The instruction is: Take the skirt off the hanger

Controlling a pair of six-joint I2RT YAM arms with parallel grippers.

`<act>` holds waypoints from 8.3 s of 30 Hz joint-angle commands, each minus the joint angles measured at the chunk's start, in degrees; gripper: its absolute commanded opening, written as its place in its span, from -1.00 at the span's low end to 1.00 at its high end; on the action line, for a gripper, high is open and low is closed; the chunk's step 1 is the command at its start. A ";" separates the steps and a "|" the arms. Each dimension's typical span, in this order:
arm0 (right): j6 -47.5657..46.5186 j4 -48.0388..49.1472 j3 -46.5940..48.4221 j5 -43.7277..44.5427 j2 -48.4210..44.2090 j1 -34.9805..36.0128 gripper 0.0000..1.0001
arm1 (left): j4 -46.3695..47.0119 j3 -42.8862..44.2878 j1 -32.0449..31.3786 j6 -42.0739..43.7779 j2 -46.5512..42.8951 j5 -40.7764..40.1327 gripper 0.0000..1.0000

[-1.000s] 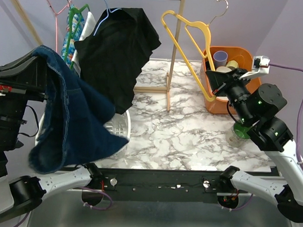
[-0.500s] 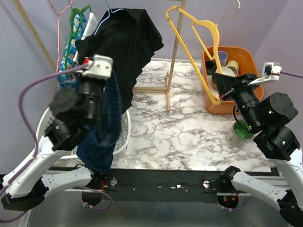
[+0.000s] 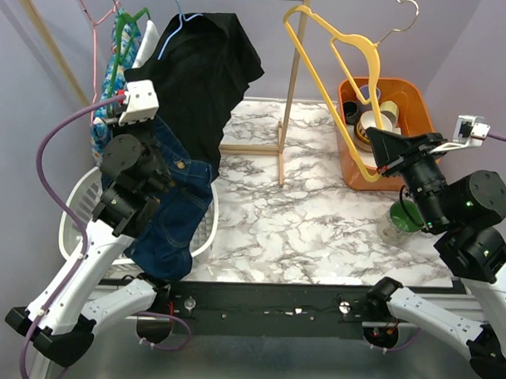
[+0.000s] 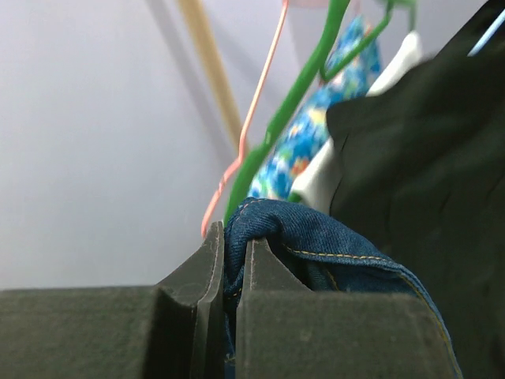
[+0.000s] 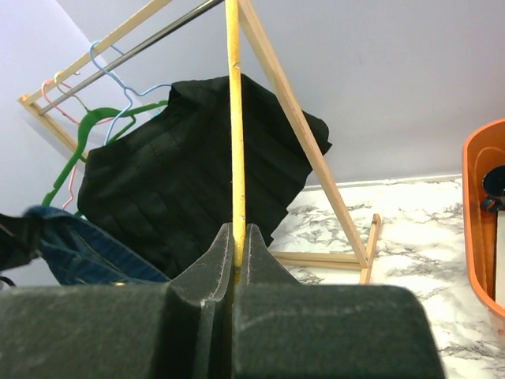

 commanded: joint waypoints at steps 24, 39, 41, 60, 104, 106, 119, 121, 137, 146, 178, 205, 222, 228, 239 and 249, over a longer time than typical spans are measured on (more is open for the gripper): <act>-0.68 -9.00 4.87 1.67 -1.35 -0.24 -0.99 | -47.93 -12.76 5.73 -74.25 -8.12 -13.31 0.98; -1.81 -24.63 14.61 -8.51 1.63 -0.24 -0.99 | -32.13 -4.32 5.73 -49.51 -11.90 6.17 0.98; -4.35 -28.31 18.21 -10.27 2.16 -0.24 -0.99 | -29.40 -3.70 5.73 -46.08 -12.95 13.92 0.98; -5.51 -27.28 30.52 -18.29 21.82 -0.24 -0.99 | -42.64 -0.81 5.73 -45.95 -6.19 42.34 0.97; -15.18 -14.26 47.58 3.16 48.39 3.36 -0.99 | -65.08 -19.95 5.73 -78.58 -6.19 38.72 0.42; -15.27 -15.41 47.93 4.65 48.83 3.54 -0.99 | -64.20 -20.49 5.73 -78.06 -5.84 39.68 0.19; -15.18 -18.76 45.30 6.07 47.78 4.33 -0.80 | -61.04 -17.50 5.73 -79.28 -2.23 25.74 -1.00; -15.00 -18.32 44.60 4.76 46.90 4.42 -0.78 | -60.68 -17.59 5.73 -81.04 -2.15 20.30 -1.00; -13.07 -19.81 42.31 -3.42 40.84 4.42 0.65 | -45.25 -1.96 5.73 -52.16 -3.46 39.05 0.72; -12.28 -17.53 32.65 -10.71 28.10 4.42 0.69 | -44.51 23.24 5.73 -38.51 8.12 32.93 0.78; -10.35 -8.21 15.59 -19.16 13.67 4.42 0.57 | -50.40 50.79 23.83 -26.90 33.98 50.93 0.61; -9.29 -9.53 18.31 -20.56 14.46 4.42 0.54 | -39.15 48.41 23.83 -27.69 29.93 65.08 -1.00; -10.17 -10.14 23.32 -19.86 17.45 4.50 0.54 | -42.05 48.86 23.75 -29.54 24.49 69.66 -1.00; -9.47 -10.06 27.79 -22.57 21.58 4.42 0.51 | -44.77 46.58 23.75 -29.80 20.71 71.50 -1.00; -8.68 -8.66 44.66 -30.49 34.49 4.42 0.41 | -45.47 37.17 23.83 -34.81 8.76 79.32 -1.00; -8.50 -2.24 57.86 -30.49 49.34 9.25 0.42 | -40.82 24.26 23.75 -40.43 -0.56 88.73 -1.00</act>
